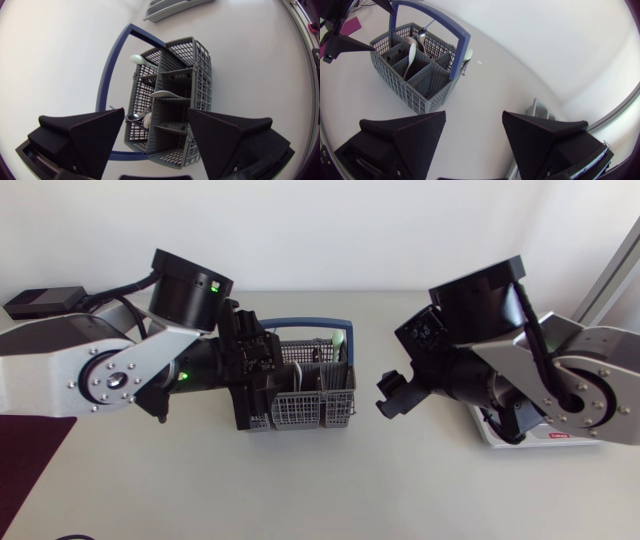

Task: Sort the cutlery from the basket into the organizer compartments.

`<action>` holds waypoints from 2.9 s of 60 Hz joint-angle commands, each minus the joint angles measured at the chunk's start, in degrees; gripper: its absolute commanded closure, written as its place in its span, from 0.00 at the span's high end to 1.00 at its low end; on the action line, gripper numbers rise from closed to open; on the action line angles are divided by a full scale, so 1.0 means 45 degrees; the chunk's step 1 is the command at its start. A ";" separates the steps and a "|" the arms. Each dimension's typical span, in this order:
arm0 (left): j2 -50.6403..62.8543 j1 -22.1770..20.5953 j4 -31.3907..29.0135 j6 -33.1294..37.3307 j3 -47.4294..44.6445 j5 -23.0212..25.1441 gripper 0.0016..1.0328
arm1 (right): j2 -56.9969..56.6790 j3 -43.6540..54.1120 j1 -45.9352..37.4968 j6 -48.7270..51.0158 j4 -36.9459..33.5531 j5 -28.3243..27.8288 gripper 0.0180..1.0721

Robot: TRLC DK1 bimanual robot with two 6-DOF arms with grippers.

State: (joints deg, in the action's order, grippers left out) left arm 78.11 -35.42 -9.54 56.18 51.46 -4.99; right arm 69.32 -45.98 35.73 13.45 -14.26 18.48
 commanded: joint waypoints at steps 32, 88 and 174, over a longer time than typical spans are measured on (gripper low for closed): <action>0.1452 -0.0508 0.0245 0.6655 0.0966 0.0016 0.57 | -0.0814 0.1174 0.0870 -0.0177 0.0493 -0.0005 0.78; 0.4167 -0.0117 -0.0419 1.0737 0.3134 -0.1136 0.28 | -0.0893 0.1408 0.0967 -0.0216 0.0865 -0.0279 0.78; 0.2370 -0.1133 0.0401 1.2788 0.2451 -0.2250 0.03 | -0.0834 0.1779 0.1338 -0.0255 0.1060 -0.0396 0.77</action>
State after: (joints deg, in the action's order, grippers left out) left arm 91.07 -39.42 -7.84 110.74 64.12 -14.28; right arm 65.63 -39.51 41.21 13.43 -9.61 16.53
